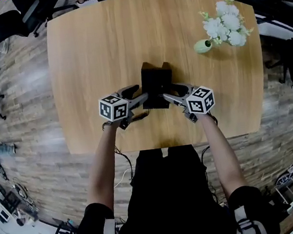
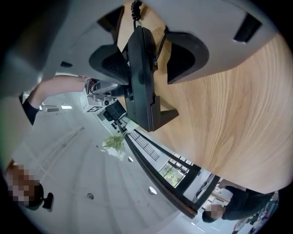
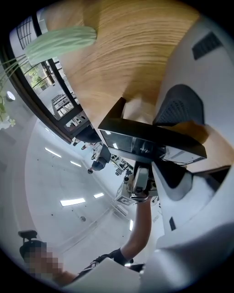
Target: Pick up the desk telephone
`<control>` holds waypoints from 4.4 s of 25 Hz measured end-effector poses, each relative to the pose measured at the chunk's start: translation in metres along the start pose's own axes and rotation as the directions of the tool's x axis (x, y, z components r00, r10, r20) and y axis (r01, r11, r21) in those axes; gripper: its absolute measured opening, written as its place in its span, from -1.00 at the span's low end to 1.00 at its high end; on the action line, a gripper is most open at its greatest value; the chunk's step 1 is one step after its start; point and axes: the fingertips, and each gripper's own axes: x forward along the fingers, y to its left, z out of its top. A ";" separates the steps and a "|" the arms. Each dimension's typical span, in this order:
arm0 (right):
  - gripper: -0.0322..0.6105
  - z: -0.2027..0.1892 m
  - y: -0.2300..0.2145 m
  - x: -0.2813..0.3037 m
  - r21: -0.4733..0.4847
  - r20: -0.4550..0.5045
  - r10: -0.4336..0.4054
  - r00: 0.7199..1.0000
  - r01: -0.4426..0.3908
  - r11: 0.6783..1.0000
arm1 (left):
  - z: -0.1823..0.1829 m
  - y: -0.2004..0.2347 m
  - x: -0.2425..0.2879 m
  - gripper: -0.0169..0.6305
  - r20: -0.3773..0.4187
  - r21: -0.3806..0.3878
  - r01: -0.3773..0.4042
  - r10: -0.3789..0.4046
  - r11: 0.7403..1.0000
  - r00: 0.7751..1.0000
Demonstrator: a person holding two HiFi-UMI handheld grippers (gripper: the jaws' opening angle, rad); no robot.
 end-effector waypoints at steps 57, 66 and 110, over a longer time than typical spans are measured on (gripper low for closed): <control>-0.26 0.001 0.022 0.002 0.217 0.068 0.097 0.993 -0.110 0.970 | -0.012 -0.036 0.009 -0.32 -0.040 -0.045 0.031 -0.032 0.999 0.999; -0.27 -0.001 0.048 -0.010 0.208 0.057 0.127 0.990 -0.136 0.969 | -0.016 -0.060 -0.009 -0.32 -0.031 -0.068 0.010 -0.013 0.998 0.999; -0.31 -0.027 0.232 -0.117 0.061 0.122 0.248 0.961 -0.256 0.965 | -0.062 -0.236 -0.120 -0.33 0.103 -0.096 -0.004 0.014 0.995 0.995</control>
